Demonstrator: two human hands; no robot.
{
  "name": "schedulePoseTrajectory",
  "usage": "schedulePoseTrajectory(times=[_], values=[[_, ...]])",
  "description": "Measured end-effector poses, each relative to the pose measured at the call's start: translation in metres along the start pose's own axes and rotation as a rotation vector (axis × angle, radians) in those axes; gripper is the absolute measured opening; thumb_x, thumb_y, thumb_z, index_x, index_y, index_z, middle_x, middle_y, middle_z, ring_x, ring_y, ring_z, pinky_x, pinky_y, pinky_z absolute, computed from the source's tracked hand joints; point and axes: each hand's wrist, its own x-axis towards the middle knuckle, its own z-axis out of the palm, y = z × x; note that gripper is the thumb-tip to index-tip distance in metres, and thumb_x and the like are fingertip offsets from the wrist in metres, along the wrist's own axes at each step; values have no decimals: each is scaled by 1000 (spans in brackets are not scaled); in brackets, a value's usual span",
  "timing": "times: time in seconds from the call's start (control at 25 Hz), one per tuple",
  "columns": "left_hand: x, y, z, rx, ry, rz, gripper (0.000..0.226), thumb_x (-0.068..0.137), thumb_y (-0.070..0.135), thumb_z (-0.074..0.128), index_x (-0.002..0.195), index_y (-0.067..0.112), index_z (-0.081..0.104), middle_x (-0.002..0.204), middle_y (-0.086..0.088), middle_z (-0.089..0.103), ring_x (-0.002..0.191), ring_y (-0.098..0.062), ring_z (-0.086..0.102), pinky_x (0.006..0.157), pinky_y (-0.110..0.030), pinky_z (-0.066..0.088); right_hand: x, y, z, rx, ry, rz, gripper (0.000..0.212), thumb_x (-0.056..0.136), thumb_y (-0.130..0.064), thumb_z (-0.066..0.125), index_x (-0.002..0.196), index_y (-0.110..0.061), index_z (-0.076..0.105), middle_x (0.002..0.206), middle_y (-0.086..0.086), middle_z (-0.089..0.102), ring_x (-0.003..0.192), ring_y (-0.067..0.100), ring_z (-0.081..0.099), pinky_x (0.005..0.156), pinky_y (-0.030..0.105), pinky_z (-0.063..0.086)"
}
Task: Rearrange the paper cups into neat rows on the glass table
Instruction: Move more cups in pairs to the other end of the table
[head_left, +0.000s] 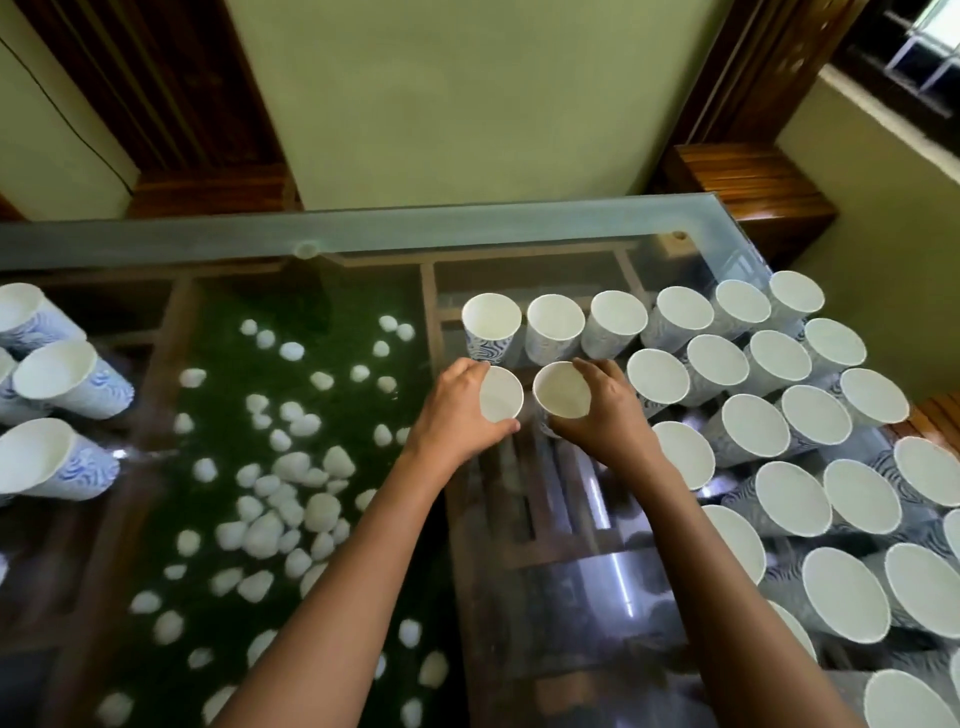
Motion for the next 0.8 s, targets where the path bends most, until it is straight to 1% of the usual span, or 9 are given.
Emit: schedulePoseTrajectory(times=[0.12,0.24,0.36,0.44,0.52,0.6,0.68,0.8], values=[[15,7,12,11,4,-13,73,64,35,80,124,7,52,128,-10,51,116,-24,48,99,-30,36,13,9,-1,13,-3,-10,69,64,-14,79,125,0,51,122,20,52,109,36,51,92,33,37],[23,9,16,-9,58,-35,70,62,34,81,122,7,54,126,-10,54,114,-23,51,97,-30,38,19,13,0,25,-18,-28,66,65,-15,77,124,-1,52,120,21,52,107,37,51,91,36,40],[26,9,19,-30,106,-43,70,61,33,82,121,7,55,126,-10,54,113,-23,52,96,-27,38,21,15,1,9,-17,-42,68,66,-15,76,126,1,49,123,22,51,110,38,50,93,38,40],[25,8,21,-25,109,-33,74,61,34,82,123,6,54,130,-9,52,117,-23,50,99,-27,36,21,17,0,-3,-20,-52,69,67,-14,76,127,2,48,125,22,50,111,39,49,93,39,39],[23,8,22,-33,109,-42,80,61,37,82,128,8,50,137,-9,47,124,-22,45,105,-30,33,20,18,-3,-21,-30,-51,70,68,-15,77,128,1,46,128,21,49,114,37,48,94,37,38],[18,8,19,-48,124,-49,83,62,39,82,131,9,47,141,-7,42,128,-21,41,107,-31,31,17,16,-7,-34,-24,-59,69,69,-17,77,128,0,47,130,19,49,116,36,46,93,36,37],[11,7,13,-61,159,-47,80,63,40,81,130,10,49,141,-6,43,127,-20,41,105,-27,30,11,10,-13,-46,-19,-75,68,69,-18,77,128,-1,47,132,18,47,120,35,45,95,37,38],[-13,2,1,-60,219,-51,66,69,38,77,125,11,55,135,-6,49,122,-20,45,98,-17,27,-2,-8,-20,-34,-11,-110,63,71,-15,76,126,0,50,132,18,47,120,34,45,98,37,37]])
